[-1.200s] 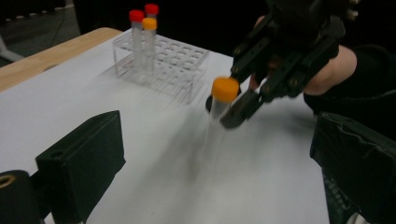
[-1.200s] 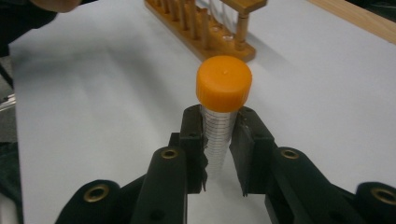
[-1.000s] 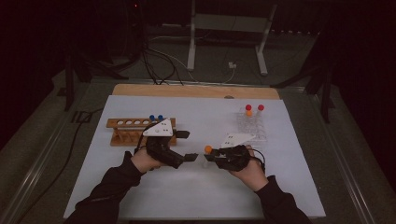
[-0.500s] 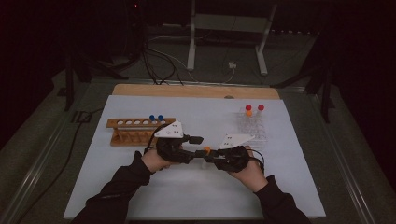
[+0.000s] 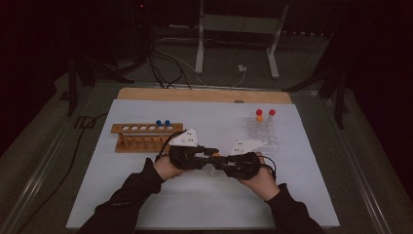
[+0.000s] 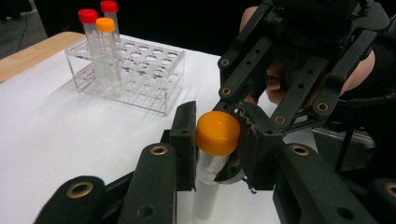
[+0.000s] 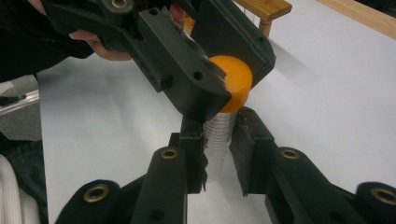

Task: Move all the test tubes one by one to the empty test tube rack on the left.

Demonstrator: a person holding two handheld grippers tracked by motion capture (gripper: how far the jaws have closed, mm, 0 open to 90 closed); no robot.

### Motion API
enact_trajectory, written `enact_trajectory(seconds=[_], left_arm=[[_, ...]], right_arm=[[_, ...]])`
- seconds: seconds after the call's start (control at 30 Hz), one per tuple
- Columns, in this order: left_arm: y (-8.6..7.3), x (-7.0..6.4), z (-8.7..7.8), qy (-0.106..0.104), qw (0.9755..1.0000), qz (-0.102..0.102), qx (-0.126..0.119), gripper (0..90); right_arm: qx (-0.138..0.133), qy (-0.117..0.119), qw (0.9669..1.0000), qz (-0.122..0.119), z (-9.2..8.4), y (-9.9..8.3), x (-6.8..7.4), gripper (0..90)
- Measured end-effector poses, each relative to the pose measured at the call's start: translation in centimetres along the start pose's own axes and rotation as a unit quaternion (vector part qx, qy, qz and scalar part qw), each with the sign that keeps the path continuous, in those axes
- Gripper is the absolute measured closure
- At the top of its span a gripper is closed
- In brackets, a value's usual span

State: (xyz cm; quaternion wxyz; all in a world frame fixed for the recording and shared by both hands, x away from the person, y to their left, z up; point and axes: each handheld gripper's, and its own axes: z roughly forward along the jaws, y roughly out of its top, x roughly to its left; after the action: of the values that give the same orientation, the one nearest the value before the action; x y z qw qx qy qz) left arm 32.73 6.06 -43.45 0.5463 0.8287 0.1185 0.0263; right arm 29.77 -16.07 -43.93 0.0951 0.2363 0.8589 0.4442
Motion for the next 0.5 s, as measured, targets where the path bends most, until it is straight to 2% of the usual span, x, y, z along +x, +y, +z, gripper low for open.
enact_trajectory(seconds=[0.27, 0.37, 0.5], left_arm=[[0.2, 0.0, -0.1, 0.009, 0.9999, 0.012, -0.001, 71.7], [0.5, 0.0, -0.4, 0.010, 0.9999, 0.011, -0.007, 71.8], [1.0, 0.3, -1.2, 0.018, 0.9996, 0.017, -0.010, 71.8]], right_arm=[[-0.006, -0.004, 1.0000, 0.002, -0.1, 0.1, 0.0, 75.2], [-0.017, -0.003, 0.9998, 0.005, -0.2, 0.1, -0.1, 74.2], [-0.030, -0.004, 0.9995, 0.011, -0.6, 0.2, -0.2, 64.6]])
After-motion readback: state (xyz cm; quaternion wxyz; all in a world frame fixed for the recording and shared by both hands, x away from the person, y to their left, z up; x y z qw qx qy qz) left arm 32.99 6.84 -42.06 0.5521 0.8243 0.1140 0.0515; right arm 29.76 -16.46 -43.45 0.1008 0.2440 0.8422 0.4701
